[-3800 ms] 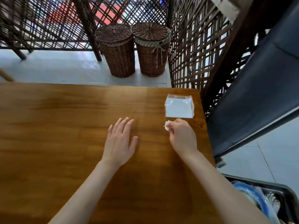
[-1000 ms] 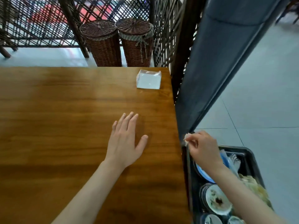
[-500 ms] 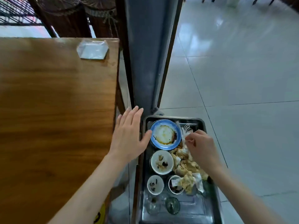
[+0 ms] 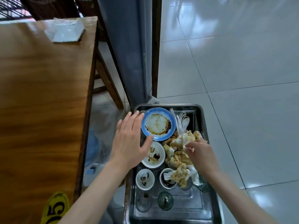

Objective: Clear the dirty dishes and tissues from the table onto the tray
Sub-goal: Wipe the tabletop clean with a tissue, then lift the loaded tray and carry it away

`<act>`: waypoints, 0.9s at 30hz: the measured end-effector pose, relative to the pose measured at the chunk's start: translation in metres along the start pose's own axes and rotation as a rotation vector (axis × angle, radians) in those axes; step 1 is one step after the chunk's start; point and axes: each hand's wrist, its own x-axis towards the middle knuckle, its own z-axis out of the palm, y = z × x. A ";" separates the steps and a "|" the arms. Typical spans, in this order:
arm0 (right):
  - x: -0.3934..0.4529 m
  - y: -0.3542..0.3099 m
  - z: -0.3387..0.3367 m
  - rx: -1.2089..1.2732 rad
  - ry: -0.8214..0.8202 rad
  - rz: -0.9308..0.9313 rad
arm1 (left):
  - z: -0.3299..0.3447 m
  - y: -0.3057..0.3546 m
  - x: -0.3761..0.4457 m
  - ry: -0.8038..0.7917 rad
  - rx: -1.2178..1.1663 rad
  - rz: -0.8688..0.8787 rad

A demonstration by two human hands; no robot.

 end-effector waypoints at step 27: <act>0.073 -0.183 -0.039 0.021 0.011 -0.362 | -0.125 -0.101 0.072 0.189 0.027 -0.028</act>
